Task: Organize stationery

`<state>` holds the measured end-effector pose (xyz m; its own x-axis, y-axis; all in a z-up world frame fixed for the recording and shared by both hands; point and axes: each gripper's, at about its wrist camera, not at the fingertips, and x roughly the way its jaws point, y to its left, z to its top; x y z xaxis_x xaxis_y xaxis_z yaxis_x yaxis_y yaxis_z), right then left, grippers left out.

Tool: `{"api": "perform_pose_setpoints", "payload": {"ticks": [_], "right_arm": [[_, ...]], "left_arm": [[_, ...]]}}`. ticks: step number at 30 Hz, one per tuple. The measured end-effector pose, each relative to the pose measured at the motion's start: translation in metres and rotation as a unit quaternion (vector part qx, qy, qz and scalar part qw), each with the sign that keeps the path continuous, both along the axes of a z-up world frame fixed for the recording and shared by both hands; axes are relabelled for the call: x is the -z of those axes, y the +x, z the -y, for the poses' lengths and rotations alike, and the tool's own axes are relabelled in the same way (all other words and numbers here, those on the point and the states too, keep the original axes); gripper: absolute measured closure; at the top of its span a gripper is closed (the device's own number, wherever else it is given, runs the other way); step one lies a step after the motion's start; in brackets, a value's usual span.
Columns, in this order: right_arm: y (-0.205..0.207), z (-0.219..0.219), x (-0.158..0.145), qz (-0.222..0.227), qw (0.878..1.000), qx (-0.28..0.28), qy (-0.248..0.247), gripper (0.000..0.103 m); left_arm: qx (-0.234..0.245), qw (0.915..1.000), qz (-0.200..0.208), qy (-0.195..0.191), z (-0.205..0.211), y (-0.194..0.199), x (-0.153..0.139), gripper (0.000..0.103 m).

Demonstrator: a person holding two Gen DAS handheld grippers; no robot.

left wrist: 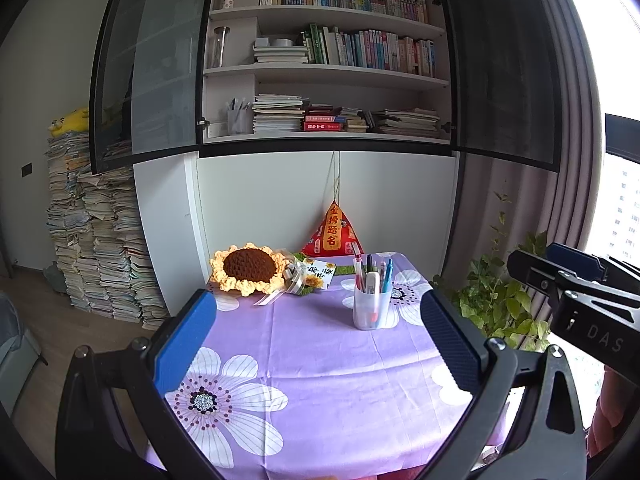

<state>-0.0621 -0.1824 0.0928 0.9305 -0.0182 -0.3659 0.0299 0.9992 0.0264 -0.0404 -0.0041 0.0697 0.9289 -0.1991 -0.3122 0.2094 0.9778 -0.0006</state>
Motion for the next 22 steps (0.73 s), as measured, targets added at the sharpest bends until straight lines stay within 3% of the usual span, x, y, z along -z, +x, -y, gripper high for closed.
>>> {"api": "perform_pose_setpoints", "payload": {"ticks": [22], "right_arm": [[0.0006, 0.0057, -0.0038, 0.001, 1.0, 0.004, 0.003, 0.046]], "left_arm": [[-0.001, 1.0, -0.003, 0.004, 0.0015, 0.0012, -0.0001, 0.001]]}}
